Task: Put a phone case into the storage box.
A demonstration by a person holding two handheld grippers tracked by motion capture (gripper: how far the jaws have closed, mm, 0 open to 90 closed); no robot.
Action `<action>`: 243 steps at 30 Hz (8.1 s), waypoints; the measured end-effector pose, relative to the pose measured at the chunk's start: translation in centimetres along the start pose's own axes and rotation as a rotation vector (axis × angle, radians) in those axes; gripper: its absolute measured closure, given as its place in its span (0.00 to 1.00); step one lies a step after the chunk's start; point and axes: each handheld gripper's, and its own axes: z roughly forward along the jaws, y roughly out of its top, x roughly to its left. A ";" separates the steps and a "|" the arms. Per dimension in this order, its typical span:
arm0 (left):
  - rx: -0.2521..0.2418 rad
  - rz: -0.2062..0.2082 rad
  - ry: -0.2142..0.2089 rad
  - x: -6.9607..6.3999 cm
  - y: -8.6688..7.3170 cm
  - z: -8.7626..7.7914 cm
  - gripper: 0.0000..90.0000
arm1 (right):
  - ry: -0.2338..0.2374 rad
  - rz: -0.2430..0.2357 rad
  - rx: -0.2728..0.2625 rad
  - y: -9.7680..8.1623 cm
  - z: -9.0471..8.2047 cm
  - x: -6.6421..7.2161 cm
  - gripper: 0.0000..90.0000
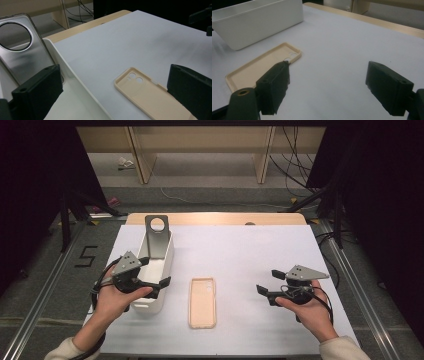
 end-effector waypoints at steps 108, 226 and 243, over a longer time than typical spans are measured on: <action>0.682 0.720 -0.236 -12.6 -3.4 9.9 0.19 | -0.004 0.000 -0.006 -0.1 -0.2 -0.2 0.23; 0.590 0.820 -0.338 -16.6 -1.5 8.1 0.97 | 0.135 0.009 0.005 1.6 3.7 3.3 0.25; 0.570 0.841 -0.345 -17.2 -1.3 7.7 0.97 | 0.231 0.129 0.110 2.7 10.1 4.0 0.50</action>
